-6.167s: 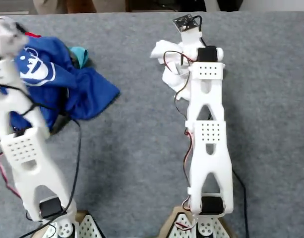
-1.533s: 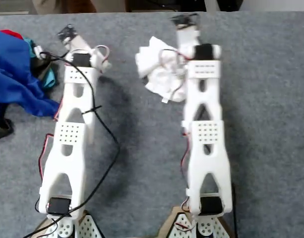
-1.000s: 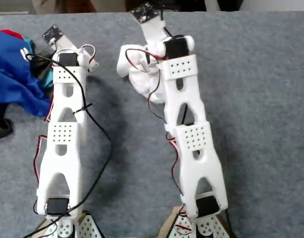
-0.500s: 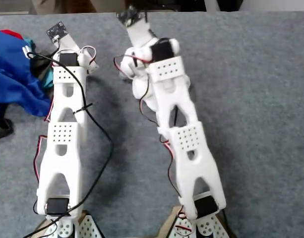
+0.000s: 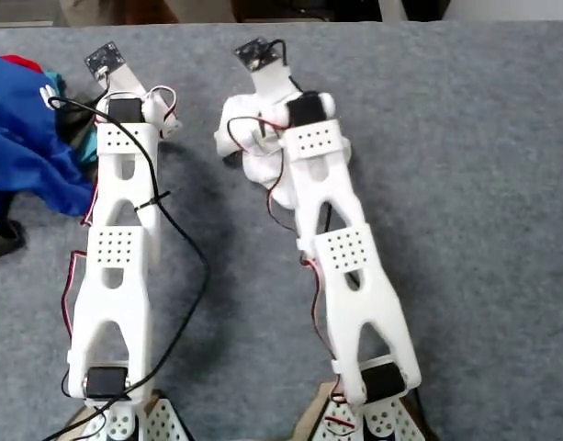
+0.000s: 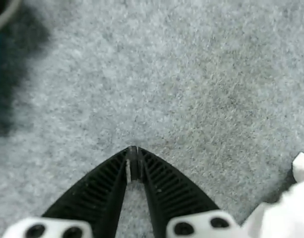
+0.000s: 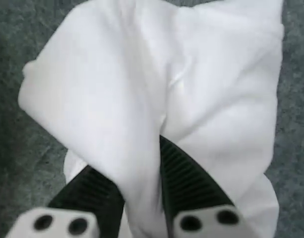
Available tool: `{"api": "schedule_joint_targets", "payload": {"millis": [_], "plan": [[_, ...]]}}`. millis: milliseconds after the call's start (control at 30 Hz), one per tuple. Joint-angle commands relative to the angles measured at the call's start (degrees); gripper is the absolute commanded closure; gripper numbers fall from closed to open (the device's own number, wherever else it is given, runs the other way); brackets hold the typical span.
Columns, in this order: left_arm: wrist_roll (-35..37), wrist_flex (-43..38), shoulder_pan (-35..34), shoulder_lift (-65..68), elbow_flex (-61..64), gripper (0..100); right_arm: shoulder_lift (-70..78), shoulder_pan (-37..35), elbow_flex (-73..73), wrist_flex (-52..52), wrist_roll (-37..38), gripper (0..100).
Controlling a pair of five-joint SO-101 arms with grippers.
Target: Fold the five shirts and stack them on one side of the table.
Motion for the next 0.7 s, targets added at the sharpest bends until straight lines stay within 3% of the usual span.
{"api": "schedule_joint_targets", "payload": {"millis": [0, 200, 300, 433, 667], "plan": [[-0.26, 0.09, 0.62, -1.27, -2.37, 98, -9.89, -0.48, -2.59, 4.13, -1.41, 97.9], [0.09, 0.18, 0.18, -1.27, -2.37, 98, -22.55, -9.63, -2.59, 12.92, -1.85, 97.6], [0.09, 0.18, -0.7, -1.27, -2.37, 98, -26.59, -9.71, -2.07, 13.63, -2.29, 97.6], [0.09, 0.0, -1.85, -1.27, -2.46, 98, -25.89, -5.41, -1.98, 13.45, -2.11, 97.6], [0.09, 0.09, -1.32, -1.27, -2.46, 98, -9.54, 6.11, -2.33, 8.7, -1.76, 97.5]]}}
